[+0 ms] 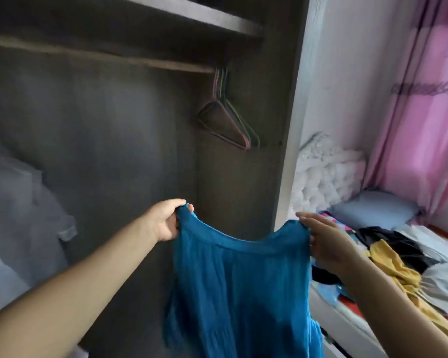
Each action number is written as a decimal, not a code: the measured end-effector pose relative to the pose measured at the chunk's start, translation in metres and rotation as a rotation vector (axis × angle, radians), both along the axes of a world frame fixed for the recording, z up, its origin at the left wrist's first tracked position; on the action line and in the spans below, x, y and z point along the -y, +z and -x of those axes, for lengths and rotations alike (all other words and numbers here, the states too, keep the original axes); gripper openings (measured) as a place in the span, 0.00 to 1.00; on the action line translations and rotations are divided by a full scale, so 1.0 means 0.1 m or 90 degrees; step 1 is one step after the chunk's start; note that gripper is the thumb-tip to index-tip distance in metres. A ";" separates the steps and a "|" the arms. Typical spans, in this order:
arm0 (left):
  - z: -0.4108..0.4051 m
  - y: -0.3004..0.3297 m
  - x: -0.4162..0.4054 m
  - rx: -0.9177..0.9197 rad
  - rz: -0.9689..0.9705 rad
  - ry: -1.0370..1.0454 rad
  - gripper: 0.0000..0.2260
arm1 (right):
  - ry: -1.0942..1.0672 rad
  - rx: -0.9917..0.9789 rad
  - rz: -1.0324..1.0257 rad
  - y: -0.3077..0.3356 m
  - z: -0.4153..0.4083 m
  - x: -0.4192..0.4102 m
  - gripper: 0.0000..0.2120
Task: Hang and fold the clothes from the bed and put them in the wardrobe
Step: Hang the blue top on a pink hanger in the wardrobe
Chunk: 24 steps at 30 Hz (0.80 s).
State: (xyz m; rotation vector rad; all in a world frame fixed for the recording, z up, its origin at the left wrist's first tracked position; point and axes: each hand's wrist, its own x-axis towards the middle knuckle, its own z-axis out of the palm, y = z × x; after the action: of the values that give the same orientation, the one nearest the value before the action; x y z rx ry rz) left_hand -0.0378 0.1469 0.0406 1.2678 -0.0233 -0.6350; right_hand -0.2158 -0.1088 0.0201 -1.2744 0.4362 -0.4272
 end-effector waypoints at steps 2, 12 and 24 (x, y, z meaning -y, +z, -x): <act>-0.29 0.02 -0.09 0.000 -0.038 0.002 0.14 | 0.014 0.020 0.115 0.08 -0.26 -0.07 0.09; -1.11 0.46 -0.19 0.180 -0.238 -0.246 0.13 | 0.059 -0.142 0.671 1.02 -1.62 -0.41 0.08; -1.73 0.45 -0.28 0.301 -0.417 -0.087 0.10 | -0.236 -0.195 1.210 1.88 -3.51 -0.08 0.16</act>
State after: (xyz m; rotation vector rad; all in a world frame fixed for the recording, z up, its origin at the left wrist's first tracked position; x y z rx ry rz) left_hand 0.1353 0.1752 0.0856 2.0464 -0.3162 -0.4561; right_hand 0.1354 -0.1009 0.2083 -3.1432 0.4868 -1.0592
